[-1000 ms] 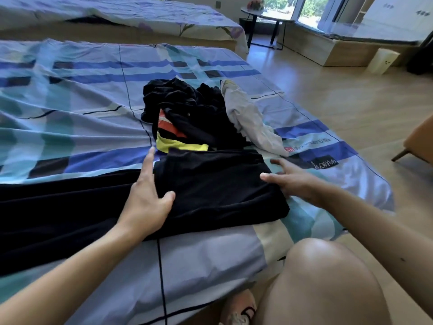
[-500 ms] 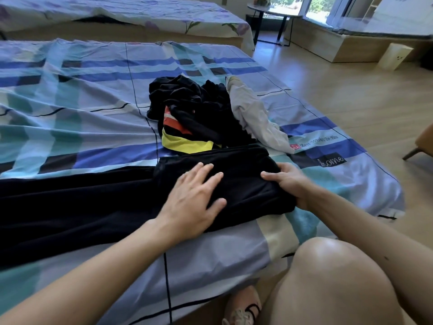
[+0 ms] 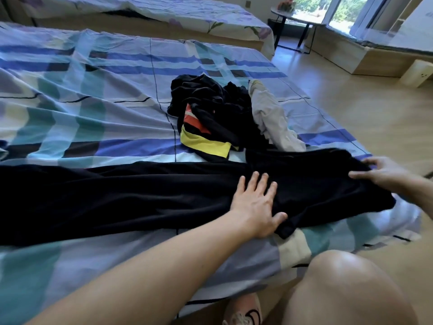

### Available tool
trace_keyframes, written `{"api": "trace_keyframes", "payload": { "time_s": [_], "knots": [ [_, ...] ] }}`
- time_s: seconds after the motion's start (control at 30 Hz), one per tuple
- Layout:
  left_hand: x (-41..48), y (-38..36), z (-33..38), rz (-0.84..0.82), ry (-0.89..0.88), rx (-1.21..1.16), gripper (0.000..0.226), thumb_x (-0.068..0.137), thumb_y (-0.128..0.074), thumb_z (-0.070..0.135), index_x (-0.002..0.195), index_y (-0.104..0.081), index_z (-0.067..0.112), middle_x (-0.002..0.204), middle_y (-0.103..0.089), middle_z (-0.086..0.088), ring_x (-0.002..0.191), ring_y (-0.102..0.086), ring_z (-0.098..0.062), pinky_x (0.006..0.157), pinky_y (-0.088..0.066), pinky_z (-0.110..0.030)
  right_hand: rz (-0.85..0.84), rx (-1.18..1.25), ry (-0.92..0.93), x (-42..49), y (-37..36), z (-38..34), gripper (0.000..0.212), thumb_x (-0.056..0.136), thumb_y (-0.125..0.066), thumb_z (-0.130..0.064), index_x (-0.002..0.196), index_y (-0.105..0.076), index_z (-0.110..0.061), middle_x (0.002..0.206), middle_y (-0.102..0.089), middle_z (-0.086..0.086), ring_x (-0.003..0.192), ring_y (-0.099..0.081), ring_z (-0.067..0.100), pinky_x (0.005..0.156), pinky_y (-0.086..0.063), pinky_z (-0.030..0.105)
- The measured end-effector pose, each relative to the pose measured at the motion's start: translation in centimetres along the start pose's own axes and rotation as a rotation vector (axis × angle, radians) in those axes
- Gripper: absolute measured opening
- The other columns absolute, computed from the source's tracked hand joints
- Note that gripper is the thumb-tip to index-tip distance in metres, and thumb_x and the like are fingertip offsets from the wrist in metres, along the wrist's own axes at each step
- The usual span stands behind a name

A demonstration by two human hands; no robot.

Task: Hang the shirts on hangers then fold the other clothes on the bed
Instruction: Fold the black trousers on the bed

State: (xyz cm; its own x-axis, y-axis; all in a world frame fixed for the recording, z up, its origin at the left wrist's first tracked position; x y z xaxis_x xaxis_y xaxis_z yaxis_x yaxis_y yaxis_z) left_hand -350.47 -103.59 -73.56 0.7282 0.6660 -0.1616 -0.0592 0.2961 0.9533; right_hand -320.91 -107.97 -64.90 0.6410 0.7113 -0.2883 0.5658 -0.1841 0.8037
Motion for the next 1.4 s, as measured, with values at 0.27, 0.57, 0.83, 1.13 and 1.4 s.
{"api": "trace_keyframes", "payload": {
  "time_s": [0.27,0.57,0.83,1.13,1.4],
  "knots": [
    [-7.7,4.5,-7.4,0.035,0.037,0.035,0.081,0.098,-0.039,0.060,0.160,-0.011,0.017,0.168,-0.001,-0.010,0.154,0.007,-0.027,0.125,0.003,-0.048,0.074,-0.343,0.489,-3.6,-7.5,-10.7,0.080,0.077,-0.080,-0.045,0.143,-0.046,-0.015,0.134,-0.052,0.020,0.123,-0.053,0.037,0.106,-0.042,0.048],
    [-22.2,10.9,-31.0,0.013,0.630,0.273,0.056,0.095,-0.048,0.036,0.145,-0.040,0.013,0.144,-0.048,-0.015,0.133,-0.045,-0.032,0.112,-0.037,-0.040,-0.570,-0.526,0.950,-17.1,-21.5,-23.1,0.063,0.085,-0.070,-0.054,0.141,-0.044,-0.039,0.131,-0.047,-0.011,0.119,-0.051,0.009,0.107,-0.042,0.031],
    [-23.8,12.3,-34.4,-0.165,0.642,0.187,0.024,0.079,-0.074,0.036,0.093,-0.069,0.017,0.082,-0.066,-0.003,0.081,-0.063,-0.027,0.072,-0.052,-0.030,-0.529,-0.686,1.057,-21.2,-26.9,-22.6,0.069,0.090,-0.062,-0.051,0.149,-0.037,-0.027,0.138,-0.040,0.001,0.128,-0.044,0.023,0.106,-0.042,0.039],
    [-21.7,17.9,-28.3,0.010,0.561,-0.782,0.039,0.068,-0.084,0.032,0.097,-0.076,0.007,0.090,-0.077,-0.015,0.076,-0.072,-0.031,0.064,-0.058,-0.032,-0.576,0.052,0.945,-22.9,-24.4,-24.8,0.060,0.088,-0.072,-0.047,0.139,-0.052,-0.025,0.128,-0.058,-0.004,0.114,-0.060,0.011,0.101,-0.050,0.032],
    [-14.7,18.7,-16.8,0.077,0.427,-1.628,0.049,0.096,-0.051,0.043,0.121,-0.059,0.002,0.091,-0.072,-0.016,0.066,-0.073,-0.021,0.053,-0.059,-0.027,-0.900,0.655,0.627,-22.3,-16.2,-24.9,0.031,0.087,-0.066,-0.043,0.107,-0.070,-0.020,0.096,-0.075,0.000,0.087,-0.072,0.013,0.074,-0.057,0.025]
  ]
}}
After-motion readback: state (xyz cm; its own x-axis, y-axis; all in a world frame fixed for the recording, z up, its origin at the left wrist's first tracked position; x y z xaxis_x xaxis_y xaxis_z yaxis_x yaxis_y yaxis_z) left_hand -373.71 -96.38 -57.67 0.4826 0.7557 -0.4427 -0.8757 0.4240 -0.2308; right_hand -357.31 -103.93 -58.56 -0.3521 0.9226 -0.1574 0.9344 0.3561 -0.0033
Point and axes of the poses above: each hand's wrist, its own x-axis towards the middle knuckle, its own y-axis out of the back of the hand, z = x × y, the point moved 2 cm from there along x, towards the middle knuckle
